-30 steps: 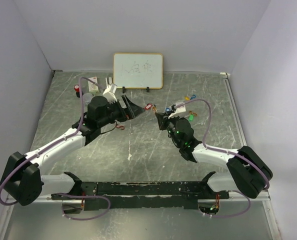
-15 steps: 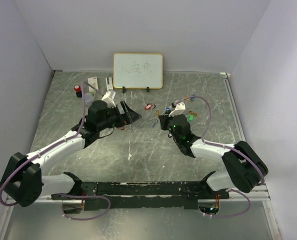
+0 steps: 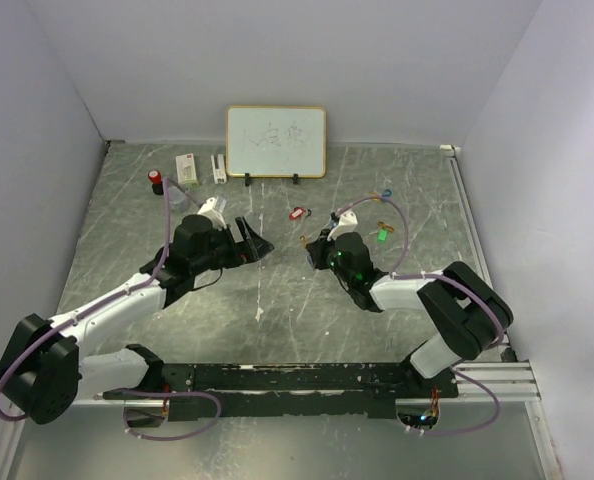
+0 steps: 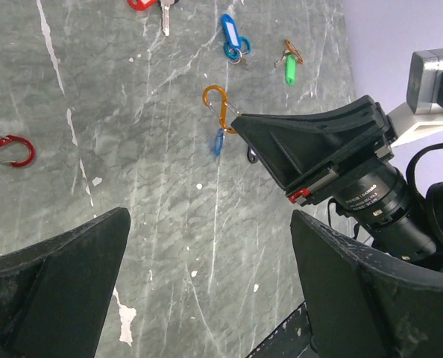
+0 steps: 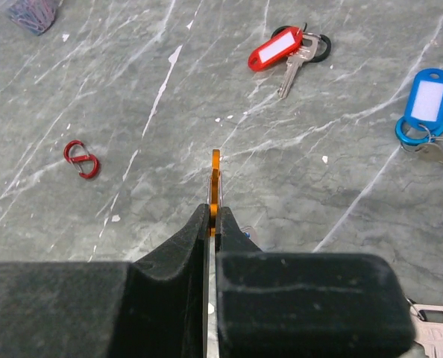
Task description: Put the keys on the keyring
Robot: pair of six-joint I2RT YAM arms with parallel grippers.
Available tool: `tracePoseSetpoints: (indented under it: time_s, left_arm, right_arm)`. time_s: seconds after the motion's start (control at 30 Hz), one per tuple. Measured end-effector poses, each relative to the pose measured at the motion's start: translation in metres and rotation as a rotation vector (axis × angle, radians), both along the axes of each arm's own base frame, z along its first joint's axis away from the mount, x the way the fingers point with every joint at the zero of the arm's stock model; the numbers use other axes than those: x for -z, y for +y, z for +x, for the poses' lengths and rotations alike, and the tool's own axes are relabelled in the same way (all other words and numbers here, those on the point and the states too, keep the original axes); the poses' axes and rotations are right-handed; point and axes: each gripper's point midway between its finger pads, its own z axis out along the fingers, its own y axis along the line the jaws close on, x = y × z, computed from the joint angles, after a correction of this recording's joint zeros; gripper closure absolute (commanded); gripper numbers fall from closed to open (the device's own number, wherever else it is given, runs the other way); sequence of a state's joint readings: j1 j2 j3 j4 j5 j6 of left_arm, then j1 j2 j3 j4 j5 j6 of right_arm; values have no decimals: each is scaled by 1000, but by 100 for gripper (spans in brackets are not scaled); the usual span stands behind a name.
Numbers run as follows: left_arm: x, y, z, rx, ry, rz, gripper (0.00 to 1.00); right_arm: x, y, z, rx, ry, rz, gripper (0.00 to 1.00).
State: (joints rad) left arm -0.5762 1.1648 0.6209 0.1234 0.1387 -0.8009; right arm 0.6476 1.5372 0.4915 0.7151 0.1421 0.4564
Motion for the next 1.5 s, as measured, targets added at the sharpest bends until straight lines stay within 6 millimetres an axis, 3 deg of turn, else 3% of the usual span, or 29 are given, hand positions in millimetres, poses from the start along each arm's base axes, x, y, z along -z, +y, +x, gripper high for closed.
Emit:
tracePoseSetpoints:
  time_s: [0.17,0.2,0.33,0.43,0.57,0.73,0.97,1.5]
  left_arm:
    - [1,2,0,-6,-4,7,0]
    - [3,2,-1,-6,-1,9,0]
    - [9,4,-2,-9,9,18,0]
    - [13,4,-2,-8,18,23,0]
    - [17,4,-2,-9,29,31,0]
    - [17,4,-1,-10,26,29,0]
    - [27,3,1,-11,50,44,0]
    - [38,3,1,-11,74,59,0]
  right_arm:
    - [7,5,-2,-19,18,9,100]
    - [9,6,-2,-22,23,9,96]
    - [9,7,-1,-18,29,16,56]
    - [5,6,1,-5,22,22,45]
    - [-7,-3,2,37,6,14,44]
    - [-11,-35,11,175,61,-28,44]
    - [15,-88,10,330,213,-137,44]
    - [60,-103,-13,307,382,-306,57]
